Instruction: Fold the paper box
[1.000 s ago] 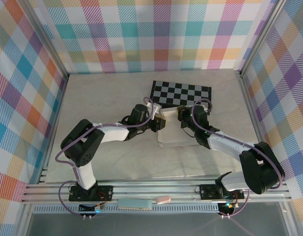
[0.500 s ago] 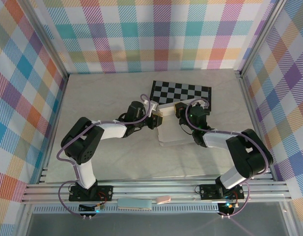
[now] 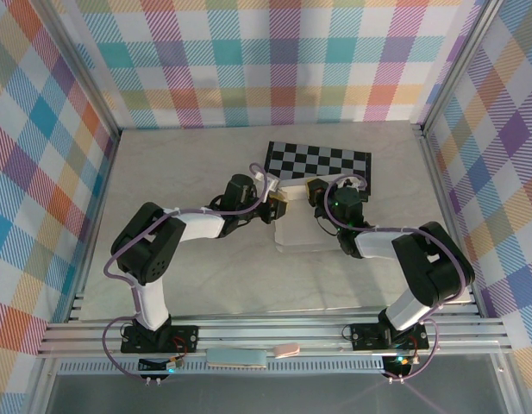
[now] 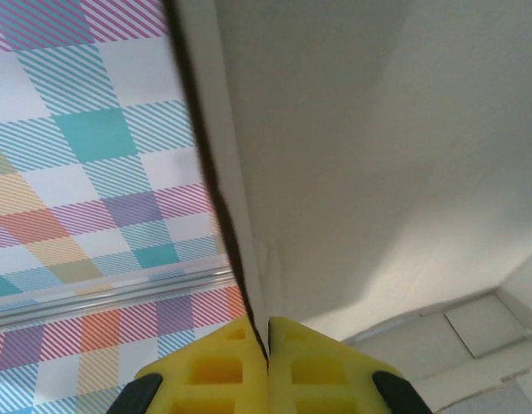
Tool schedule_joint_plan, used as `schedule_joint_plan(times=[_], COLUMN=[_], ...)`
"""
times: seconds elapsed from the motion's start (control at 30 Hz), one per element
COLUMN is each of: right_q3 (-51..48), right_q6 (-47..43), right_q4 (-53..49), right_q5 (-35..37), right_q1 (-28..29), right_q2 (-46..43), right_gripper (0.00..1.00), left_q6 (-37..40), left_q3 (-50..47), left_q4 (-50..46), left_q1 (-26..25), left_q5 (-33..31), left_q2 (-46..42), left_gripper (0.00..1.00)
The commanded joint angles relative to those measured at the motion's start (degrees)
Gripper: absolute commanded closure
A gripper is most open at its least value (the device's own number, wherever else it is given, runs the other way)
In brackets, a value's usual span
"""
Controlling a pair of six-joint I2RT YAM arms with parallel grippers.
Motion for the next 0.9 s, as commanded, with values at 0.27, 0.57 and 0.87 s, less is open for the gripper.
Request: schedule_joint_plan(times=[0.27, 0.57, 0.87], right_q3=[-1.57, 0.07, 1.7], right_q6=[1.36, 2.12, 2.29], right_q4=[-8.54, -11.74, -15.3], right_q5=[-2.37, -1.74, -2.08], right_q1=[0.07, -0.84, -0.97], right_q2=[1.26, 0.3, -1.0], right_gripper=[1.0, 1.0, 1.0], left_q6=[7.19, 12.84, 12.8], left_q3=[-1.64, -3.07, -17.1], left_q4=[8.66, 2.96, 9.64], left_q1=[1.93, 1.85, 2.66], left_q5=[-7.91, 1.15, -2.43], left_q2=[0.55, -4.07, -12.96], left_gripper=[0.7, 0.67, 0.63])
